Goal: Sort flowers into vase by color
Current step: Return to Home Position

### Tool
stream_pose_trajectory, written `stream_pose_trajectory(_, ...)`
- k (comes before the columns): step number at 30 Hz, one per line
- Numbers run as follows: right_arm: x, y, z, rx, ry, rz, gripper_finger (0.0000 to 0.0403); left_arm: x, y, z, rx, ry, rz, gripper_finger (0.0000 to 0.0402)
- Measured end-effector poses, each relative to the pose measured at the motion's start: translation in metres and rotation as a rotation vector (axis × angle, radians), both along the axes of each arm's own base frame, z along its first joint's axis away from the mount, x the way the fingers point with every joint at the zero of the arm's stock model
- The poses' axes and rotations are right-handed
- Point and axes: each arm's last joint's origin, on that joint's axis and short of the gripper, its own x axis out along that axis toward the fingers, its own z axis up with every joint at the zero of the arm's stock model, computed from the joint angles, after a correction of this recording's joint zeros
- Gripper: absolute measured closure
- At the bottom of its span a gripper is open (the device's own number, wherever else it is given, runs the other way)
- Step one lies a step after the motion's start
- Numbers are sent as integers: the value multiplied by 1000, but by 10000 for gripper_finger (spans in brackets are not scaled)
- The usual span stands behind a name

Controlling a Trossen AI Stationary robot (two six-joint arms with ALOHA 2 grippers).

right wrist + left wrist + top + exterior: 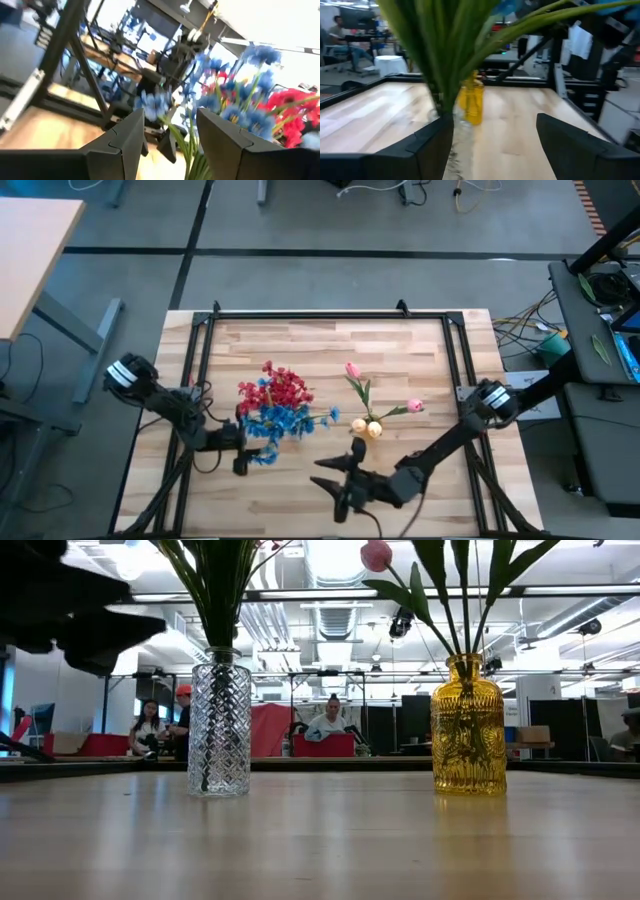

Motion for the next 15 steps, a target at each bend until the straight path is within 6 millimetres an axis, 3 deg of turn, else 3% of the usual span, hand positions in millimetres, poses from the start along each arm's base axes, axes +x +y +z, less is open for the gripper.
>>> stream_pose_trajectory(7, -30, 19, 31, 0, -22, 60, 229, -13, -17, 7, 5, 4, -109, 162)
stream_pose_trajectory(15, -73, 23, 78, 109, 1, 121, 229, -11, -46, 21, 86, 75, -192, 236)
